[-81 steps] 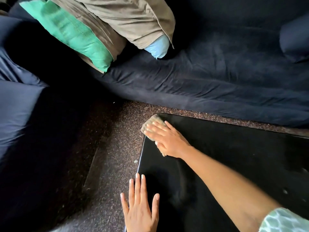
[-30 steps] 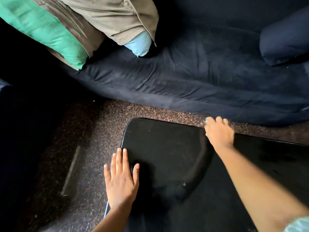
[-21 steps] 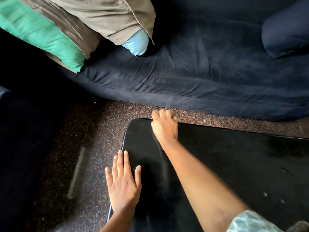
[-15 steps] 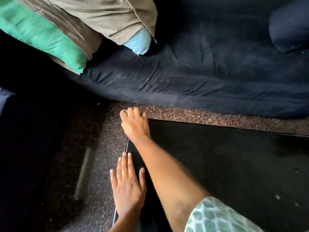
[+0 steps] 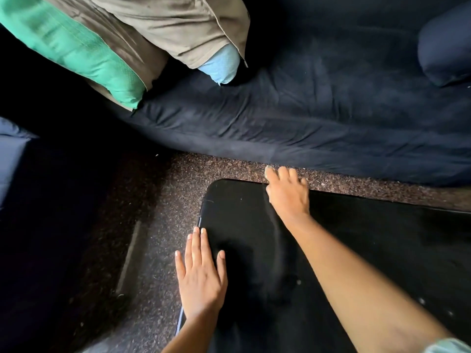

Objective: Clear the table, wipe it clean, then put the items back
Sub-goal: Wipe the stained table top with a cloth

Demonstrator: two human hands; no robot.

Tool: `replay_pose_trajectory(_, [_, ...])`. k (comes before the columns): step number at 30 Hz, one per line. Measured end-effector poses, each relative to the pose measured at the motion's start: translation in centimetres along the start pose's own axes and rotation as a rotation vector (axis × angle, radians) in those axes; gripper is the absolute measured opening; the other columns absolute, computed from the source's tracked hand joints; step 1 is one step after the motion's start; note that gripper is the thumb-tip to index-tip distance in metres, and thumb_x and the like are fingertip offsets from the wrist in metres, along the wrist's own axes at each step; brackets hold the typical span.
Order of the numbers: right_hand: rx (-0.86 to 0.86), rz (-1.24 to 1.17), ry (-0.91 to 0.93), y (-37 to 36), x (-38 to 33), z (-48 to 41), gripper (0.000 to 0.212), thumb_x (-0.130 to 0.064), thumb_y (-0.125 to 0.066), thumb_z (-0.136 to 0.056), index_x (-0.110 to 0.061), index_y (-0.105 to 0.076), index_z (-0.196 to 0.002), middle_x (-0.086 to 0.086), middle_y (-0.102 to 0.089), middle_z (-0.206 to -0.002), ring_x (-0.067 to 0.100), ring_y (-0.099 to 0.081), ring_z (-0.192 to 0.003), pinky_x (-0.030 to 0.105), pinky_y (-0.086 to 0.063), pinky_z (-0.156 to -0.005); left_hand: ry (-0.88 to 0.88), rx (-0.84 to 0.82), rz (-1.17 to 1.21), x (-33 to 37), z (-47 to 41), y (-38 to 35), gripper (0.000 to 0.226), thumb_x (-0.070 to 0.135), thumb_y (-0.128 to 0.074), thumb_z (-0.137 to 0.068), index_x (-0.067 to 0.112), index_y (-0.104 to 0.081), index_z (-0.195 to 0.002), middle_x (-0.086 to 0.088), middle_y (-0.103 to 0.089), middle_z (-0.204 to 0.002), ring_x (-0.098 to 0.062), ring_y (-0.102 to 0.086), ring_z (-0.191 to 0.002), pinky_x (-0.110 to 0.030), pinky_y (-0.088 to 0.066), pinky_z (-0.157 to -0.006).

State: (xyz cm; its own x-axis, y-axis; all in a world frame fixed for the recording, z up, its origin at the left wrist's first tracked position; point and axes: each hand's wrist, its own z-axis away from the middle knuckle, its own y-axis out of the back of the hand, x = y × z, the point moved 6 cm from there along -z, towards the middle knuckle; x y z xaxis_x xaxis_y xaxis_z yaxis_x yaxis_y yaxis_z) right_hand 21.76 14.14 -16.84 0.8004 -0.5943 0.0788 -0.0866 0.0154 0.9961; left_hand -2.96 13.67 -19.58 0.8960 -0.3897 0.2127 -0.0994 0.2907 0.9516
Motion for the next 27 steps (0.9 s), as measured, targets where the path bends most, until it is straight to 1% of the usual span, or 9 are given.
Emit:
replay_pose_trajectory(3, [0.03,0.015,-0.001,-0.3,-2.2,0.4,0.04,-0.025,-0.066,-0.074,-0.017,-0.057,-0.111,0.005,-0.059,-0.093,0.027,-0.056,-0.087,0.04,-0.044,-0.069,0.0,0.015,-0.018,-0.1,0.1,-0.1,0.067,0.049,-0.009,-0.097,0.011,-0.035,-0.145,-0.005,-0.036,-0.151,-0.02,-0.036,-0.138,-0.04,-0.012,-0.112])
replay_pose_trajectory(6, [0.088,-0.09,0.141,0.4,-9.5,0.8,0.025,-0.02,-0.047,-0.083,-0.019,-0.057,-0.106,0.002,-0.059,-0.092,0.027,-0.056,-0.094,0.041,-0.043,-0.071,0.001,0.036,-0.015,-0.3,0.0,-0.1,0.067,0.048,-0.009,-0.097,0.009,-0.036,-0.144,-0.006,-0.038,-0.15,-0.02,-0.036,-0.137,-0.04,-0.012,-0.112])
replay_pose_trajectory(8, [0.005,-0.151,0.249,0.7,-13.5,0.0,0.034,-0.018,-0.034,-0.084,-0.021,-0.06,-0.106,0.0,-0.061,-0.093,0.024,-0.056,-0.093,0.04,-0.044,-0.07,0.004,0.081,0.006,-0.1,0.2,-0.2,0.065,0.046,-0.011,-0.098,0.008,-0.038,-0.143,-0.007,-0.041,-0.147,-0.019,-0.036,-0.136,-0.04,-0.012,-0.112])
replay_pose_trajectory(11, [-0.042,-0.037,0.508,0.5,-18.0,1.0,0.044,-0.017,-0.024,-0.085,-0.024,-0.059,-0.112,-0.005,-0.06,-0.1,0.018,-0.054,-0.092,0.036,-0.042,-0.071,-0.039,0.156,0.033,0.3,0.7,-0.5,0.059,0.032,-0.031,-0.088,-0.001,-0.049,-0.133,-0.016,-0.052,-0.136,-0.023,-0.038,-0.128,-0.038,-0.011,-0.11])
replay_pose_trajectory(13, [0.017,-0.08,0.631,1.2,-20.9,3.0,0.049,-0.014,-0.019,-0.087,-0.024,-0.058,-0.116,-0.006,-0.059,-0.101,0.016,-0.055,-0.091,0.034,-0.041,-0.07,-0.119,0.225,-0.027,-0.2,1.2,-0.2,0.056,0.024,-0.035,-0.079,-0.006,-0.054,-0.123,-0.026,-0.06,-0.121,-0.034,-0.05,-0.117,-0.038,-0.013,-0.108])
replay_pose_trajectory(15, [0.17,-0.267,0.559,2.9,-21.9,4.1,0.047,-0.01,-0.02,-0.095,-0.021,-0.06,-0.117,-0.002,-0.06,-0.097,0.019,-0.055,-0.086,0.036,-0.04,-0.065,-0.161,0.248,-0.042,-0.7,0.7,0.1,0.054,0.022,-0.035,-0.077,-0.005,-0.048,-0.122,-0.03,-0.062,-0.112,-0.04,-0.049,-0.114,-0.039,-0.01,-0.109])
replay_pose_trajectory(18, [0.282,-0.329,0.397,4.1,-17.8,4.8,0.031,-0.017,-0.039,-0.095,-0.02,-0.057,-0.12,-0.001,-0.058,-0.094,0.021,-0.055,-0.088,0.038,-0.04,-0.065,-0.065,0.179,0.016,-1.6,-0.5,0.0,0.058,0.03,-0.031,-0.084,-0.003,-0.046,-0.13,-0.024,-0.055,-0.127,-0.04,-0.048,-0.121,-0.045,-0.013,-0.109])
replay_pose_trajectory(23, [0.144,-0.118,0.148,3.2,0.2,7.4,0.048,-0.026,-0.051,-0.074,-0.024,-0.056,-0.121,-0.003,-0.058,-0.094,0.022,-0.054,-0.088,0.039,-0.044,-0.066,-0.02,0.125,0.102,-0.9,0.1,0.3,0.068,0.041,-0.025,-0.086,0.006,-0.034,-0.144,-0.012,-0.037,-0.149,-0.028,-0.032,-0.137,-0.045,-0.01,-0.116])
replay_pose_trajectory(27, [-0.058,0.038,0.02,4.9,12.7,9.5,0.036,-0.02,-0.068,-0.065,-0.023,-0.057,-0.099,-0.002,-0.061,-0.086,0.025,-0.056,-0.088,0.04,-0.045,-0.069,-0.024,0.101,0.178,-0.6,0.4,0.7,0.067,0.038,-0.034,-0.086,0.006,-0.032,-0.145,-0.012,-0.034,-0.15,-0.028,-0.029,-0.139,-0.044,-0.006,-0.116])
